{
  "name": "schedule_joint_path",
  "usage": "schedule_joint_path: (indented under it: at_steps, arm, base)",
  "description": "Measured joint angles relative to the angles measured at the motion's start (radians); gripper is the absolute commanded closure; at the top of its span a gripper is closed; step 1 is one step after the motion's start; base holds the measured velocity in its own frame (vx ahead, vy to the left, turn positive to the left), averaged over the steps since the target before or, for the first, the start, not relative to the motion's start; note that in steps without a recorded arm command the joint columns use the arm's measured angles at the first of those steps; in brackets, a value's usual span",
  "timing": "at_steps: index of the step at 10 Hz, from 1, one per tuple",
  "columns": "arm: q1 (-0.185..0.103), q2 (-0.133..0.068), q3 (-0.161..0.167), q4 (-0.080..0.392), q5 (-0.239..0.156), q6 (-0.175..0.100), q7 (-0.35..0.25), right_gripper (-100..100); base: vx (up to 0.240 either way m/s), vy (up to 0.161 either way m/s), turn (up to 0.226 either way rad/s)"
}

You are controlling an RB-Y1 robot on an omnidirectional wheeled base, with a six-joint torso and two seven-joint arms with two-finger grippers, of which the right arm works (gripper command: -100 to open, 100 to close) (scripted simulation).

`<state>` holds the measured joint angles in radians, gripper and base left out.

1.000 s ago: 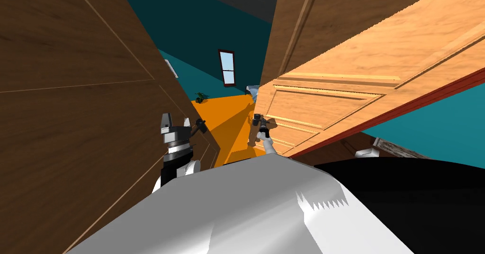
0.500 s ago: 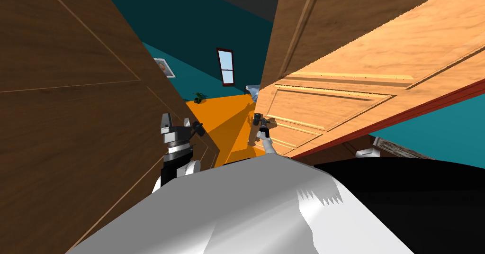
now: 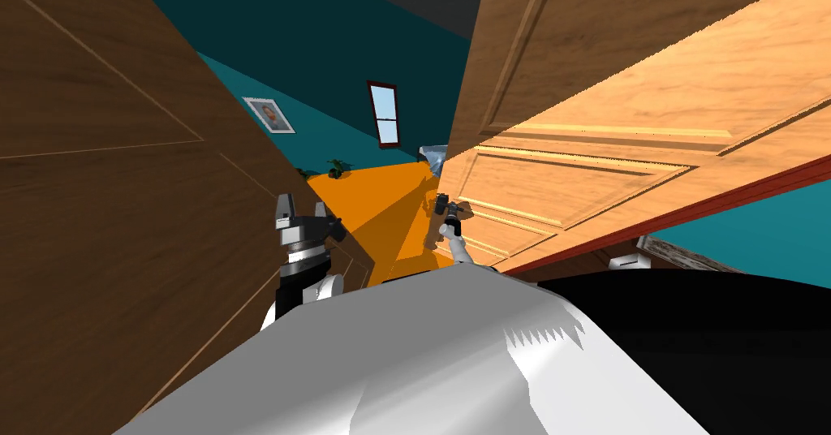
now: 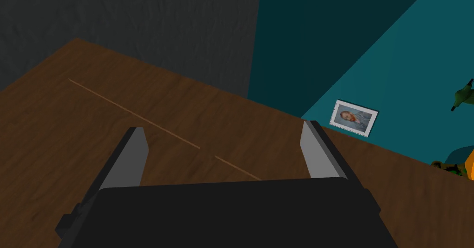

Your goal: Push the door open

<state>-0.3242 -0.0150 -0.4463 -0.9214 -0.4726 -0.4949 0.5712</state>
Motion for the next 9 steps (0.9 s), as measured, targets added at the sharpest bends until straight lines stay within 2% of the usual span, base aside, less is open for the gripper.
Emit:
schedule_joint_path:
  at_steps: [2,3,4,9]
  arm:
    - [-0.014,0.009,-0.010,0.010,-0.041,-0.013,0.048,100]
    - [-0.028,0.004,-0.009,0.036,-0.060,-0.033,0.061,100]
    - [-0.035,0.005,-0.013,0.040,-0.080,-0.038,0.080,100]
    - [-0.048,0.028,-0.025,0.052,-0.176,-0.072,0.177,100]
  base:
    - [0.108,-0.010,-0.036]
    - [0.087,-0.012,-0.034]
    - [0.101,-0.016,-0.027]
    - [0.110,-0.004,-0.039]
